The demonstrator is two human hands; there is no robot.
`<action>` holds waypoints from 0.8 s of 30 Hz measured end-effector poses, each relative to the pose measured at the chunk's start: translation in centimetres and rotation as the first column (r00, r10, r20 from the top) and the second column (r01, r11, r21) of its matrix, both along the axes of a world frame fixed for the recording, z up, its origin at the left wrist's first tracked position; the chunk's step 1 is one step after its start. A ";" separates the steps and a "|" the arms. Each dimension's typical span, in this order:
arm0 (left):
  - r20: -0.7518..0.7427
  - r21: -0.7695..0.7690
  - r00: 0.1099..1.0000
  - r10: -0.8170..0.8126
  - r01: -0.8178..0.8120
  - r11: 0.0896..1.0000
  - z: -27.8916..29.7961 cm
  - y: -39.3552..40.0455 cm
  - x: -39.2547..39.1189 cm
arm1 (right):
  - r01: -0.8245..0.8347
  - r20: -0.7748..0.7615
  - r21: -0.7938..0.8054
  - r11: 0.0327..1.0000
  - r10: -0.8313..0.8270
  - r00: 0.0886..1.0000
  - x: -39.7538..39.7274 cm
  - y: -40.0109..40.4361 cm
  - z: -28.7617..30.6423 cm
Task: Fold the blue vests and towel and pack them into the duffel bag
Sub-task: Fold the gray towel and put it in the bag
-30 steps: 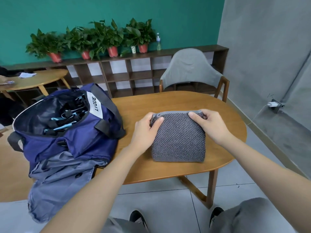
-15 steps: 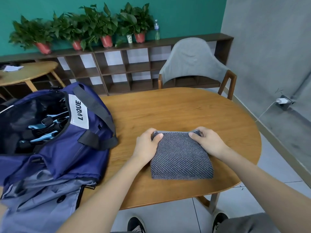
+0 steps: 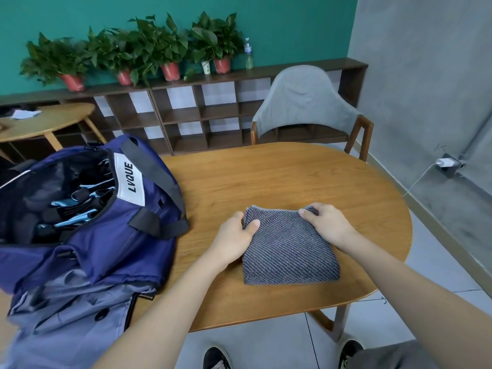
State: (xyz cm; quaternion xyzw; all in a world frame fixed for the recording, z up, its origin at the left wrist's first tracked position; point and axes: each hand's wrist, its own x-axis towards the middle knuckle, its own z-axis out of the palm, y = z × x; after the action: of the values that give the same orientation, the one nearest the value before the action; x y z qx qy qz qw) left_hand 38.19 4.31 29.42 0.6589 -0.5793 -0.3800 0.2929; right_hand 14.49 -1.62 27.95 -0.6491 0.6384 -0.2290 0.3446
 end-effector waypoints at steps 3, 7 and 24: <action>-0.317 0.146 0.947 -0.040 0.090 0.985 1.0 0.9 0.2 | 0.019 0.004 0.007 1.000 -0.019 1.000 0.2 0.2 0.2; -0.318 0.032 0.933 -0.170 0.190 0.981 1.0 2.3 -0.2 | 0.033 -0.007 -0.009 0.999 -0.033 0.999 0.5 0.5 0.5; 0.142 -0.180 0.990 0.021 0.005 0.984 -0.7 4.1 -1.6 | 0.069 -0.010 -0.057 0.996 -0.069 0.998 1.0 0.7 0.8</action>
State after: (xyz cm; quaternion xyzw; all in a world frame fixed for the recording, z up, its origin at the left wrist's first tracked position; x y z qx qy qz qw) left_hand 36.58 8.42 28.75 0.6577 -0.6281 -0.2769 0.3104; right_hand 15.50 -0.94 28.79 -0.6375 0.6556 -0.2551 0.3142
